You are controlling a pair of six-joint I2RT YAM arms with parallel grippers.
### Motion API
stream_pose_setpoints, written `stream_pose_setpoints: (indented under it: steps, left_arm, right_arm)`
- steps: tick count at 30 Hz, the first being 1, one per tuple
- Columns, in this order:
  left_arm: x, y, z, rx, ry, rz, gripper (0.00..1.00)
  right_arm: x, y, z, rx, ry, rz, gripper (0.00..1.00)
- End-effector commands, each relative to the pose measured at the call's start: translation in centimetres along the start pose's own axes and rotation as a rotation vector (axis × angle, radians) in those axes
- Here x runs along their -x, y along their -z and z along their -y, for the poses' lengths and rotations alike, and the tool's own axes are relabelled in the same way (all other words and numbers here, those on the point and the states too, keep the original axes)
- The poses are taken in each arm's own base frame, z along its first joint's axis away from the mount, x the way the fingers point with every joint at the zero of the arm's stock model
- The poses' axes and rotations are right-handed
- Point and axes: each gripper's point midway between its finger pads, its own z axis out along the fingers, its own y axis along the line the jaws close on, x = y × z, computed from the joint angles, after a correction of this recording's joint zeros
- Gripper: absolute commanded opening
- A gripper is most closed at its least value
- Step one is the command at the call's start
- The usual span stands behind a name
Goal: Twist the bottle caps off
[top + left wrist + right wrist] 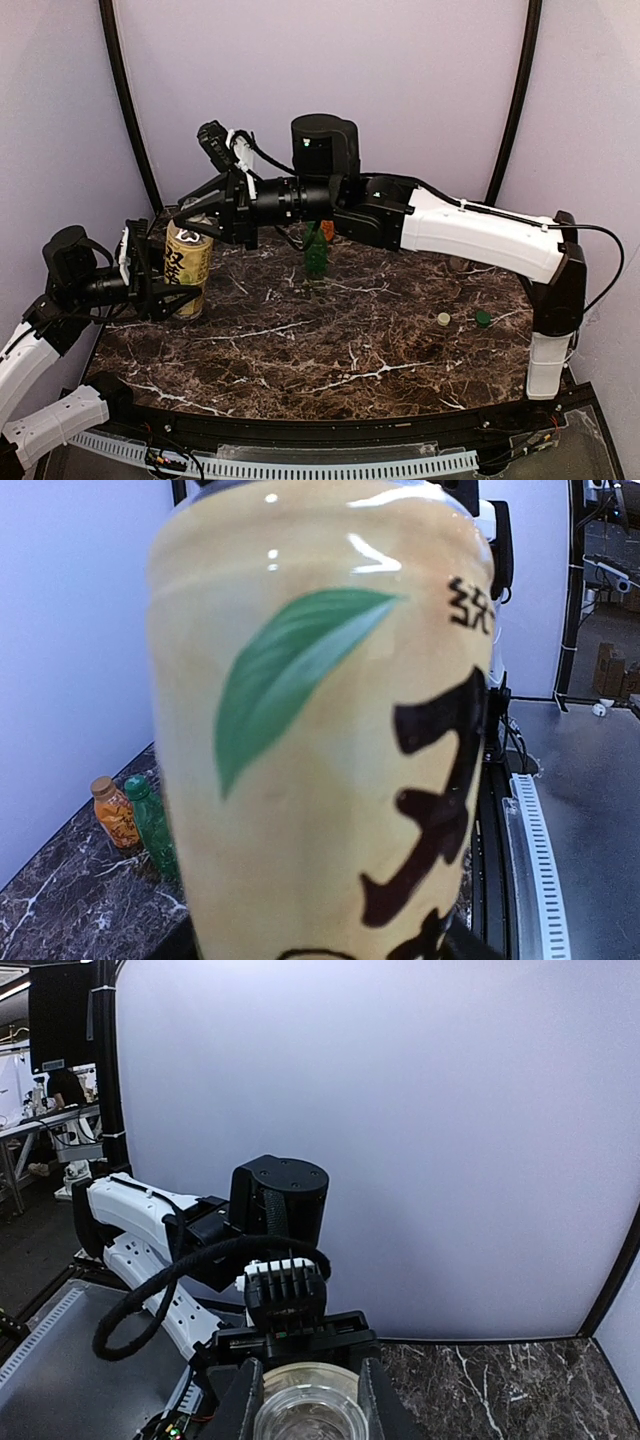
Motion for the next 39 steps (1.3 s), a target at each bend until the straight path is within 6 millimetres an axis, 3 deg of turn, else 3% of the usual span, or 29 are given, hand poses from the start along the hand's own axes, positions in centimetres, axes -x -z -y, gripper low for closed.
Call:
stream_pose_setpoints:
  steps: [1,8,12,18,22,24,27,31,35,39]
  left_arm:
    - [0.6,0.1,0.3,-0.01,-0.023,0.02,0.95]
    - [0.0,0.2,0.4,-0.003,-0.037,0.005,0.99]
    - [0.0,0.3,0.3,0.006,-0.047,0.003,0.99]
    - [-0.1,0.5,0.0,0.037,-0.054,-0.002,0.99]
    - [-0.6,0.6,-0.3,0.063,-0.052,-0.01,0.99]
    - [-1.1,0.7,-0.5,0.078,-0.045,-0.016,0.99]
    - [-2.0,1.0,-1.6,0.142,-0.006,-0.028,0.99]
    - [-4.6,1.7,-3.4,0.252,0.081,-0.066,0.99]
    - [-6.7,2.5,-4.9,0.352,0.148,-0.084,0.99]
    - [-8.3,3.4,-6.0,0.424,0.192,-0.09,0.99]
  right_arm:
    - [0.5,0.2,0.0,-0.023,-0.009,-0.003,0.0]
    - [0.9,1.8,1.2,-0.132,0.028,-0.06,0.0]
    - [1.9,3.8,2.2,-0.24,0.051,-0.098,0.0]
    - [3.4,10.7,5.3,-0.506,0.025,-0.183,0.0]
    - [3.7,18.1,8.7,-0.761,0.011,-0.221,0.0]
    - [2.6,22.5,11.0,-0.903,-0.012,-0.243,0.0]
    - [-0.7,29.9,14.9,-1.154,-0.05,-0.295,0.0]
    - [-5.9,36.9,18.2,-1.336,-0.073,-0.29,0.0]
    - [-10.3,41.7,20.1,-1.447,-0.047,-0.211,0.0]
    - [-14.4,44.2,21.4,-1.487,-0.048,-0.187,0.0]
